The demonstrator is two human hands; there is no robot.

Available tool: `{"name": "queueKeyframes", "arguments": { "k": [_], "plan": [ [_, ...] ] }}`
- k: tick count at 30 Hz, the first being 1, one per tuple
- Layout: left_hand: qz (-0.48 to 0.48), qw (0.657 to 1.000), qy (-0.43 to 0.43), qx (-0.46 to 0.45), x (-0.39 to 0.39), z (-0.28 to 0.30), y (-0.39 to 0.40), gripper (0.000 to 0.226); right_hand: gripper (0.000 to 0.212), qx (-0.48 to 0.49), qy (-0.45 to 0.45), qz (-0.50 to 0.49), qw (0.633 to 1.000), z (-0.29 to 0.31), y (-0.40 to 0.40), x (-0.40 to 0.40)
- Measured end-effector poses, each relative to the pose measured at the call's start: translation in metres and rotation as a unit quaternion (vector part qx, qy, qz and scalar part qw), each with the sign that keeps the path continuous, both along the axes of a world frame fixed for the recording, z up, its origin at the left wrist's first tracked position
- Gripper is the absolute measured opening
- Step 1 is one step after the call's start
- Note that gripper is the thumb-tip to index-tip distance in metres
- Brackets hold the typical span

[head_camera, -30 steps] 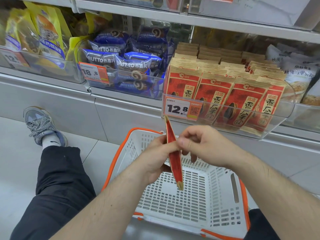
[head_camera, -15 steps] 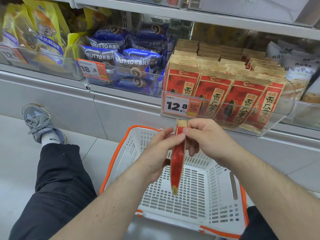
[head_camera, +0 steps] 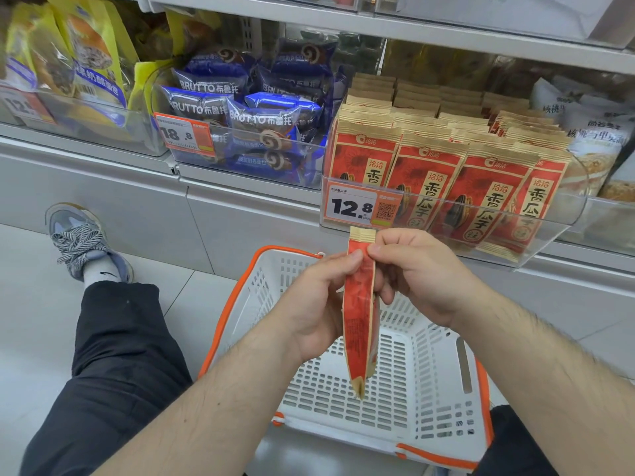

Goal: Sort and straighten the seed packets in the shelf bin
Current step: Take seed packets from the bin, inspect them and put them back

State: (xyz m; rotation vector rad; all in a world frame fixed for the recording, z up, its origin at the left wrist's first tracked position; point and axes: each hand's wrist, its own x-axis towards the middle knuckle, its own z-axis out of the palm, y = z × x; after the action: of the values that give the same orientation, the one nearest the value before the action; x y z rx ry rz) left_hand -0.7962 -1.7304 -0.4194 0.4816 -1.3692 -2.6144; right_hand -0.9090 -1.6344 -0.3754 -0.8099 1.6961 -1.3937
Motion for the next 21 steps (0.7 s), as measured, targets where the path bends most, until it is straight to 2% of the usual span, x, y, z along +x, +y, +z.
{"name": "queueKeyframes", "arguments": {
  "k": [5,10,13,16,21],
  "plan": [
    [0.001,1.0,-0.019,0.007,0.001,0.003,0.0,0.037,0.03,0.002,-0.001,0.007,1.0,0.001,0.0,0.0],
    [0.077,0.99,-0.116,0.013,0.0,0.01,-0.001,0.037,0.029,0.037,0.127,0.005,0.991,0.007,0.002,0.003],
    [0.112,0.98,-0.158,0.039,0.0,0.017,-0.003,0.032,0.028,0.126,0.172,0.102,0.972,0.015,0.008,0.001],
    [0.146,0.973,-0.17,0.058,0.0,0.02,-0.006,0.03,0.023,0.225,0.202,0.208,0.93,0.021,0.012,0.001],
    [0.165,0.969,-0.173,0.069,-0.002,0.02,-0.006,0.03,0.018,0.235,0.21,0.251,0.915,0.017,0.013,0.0]
  ]
}}
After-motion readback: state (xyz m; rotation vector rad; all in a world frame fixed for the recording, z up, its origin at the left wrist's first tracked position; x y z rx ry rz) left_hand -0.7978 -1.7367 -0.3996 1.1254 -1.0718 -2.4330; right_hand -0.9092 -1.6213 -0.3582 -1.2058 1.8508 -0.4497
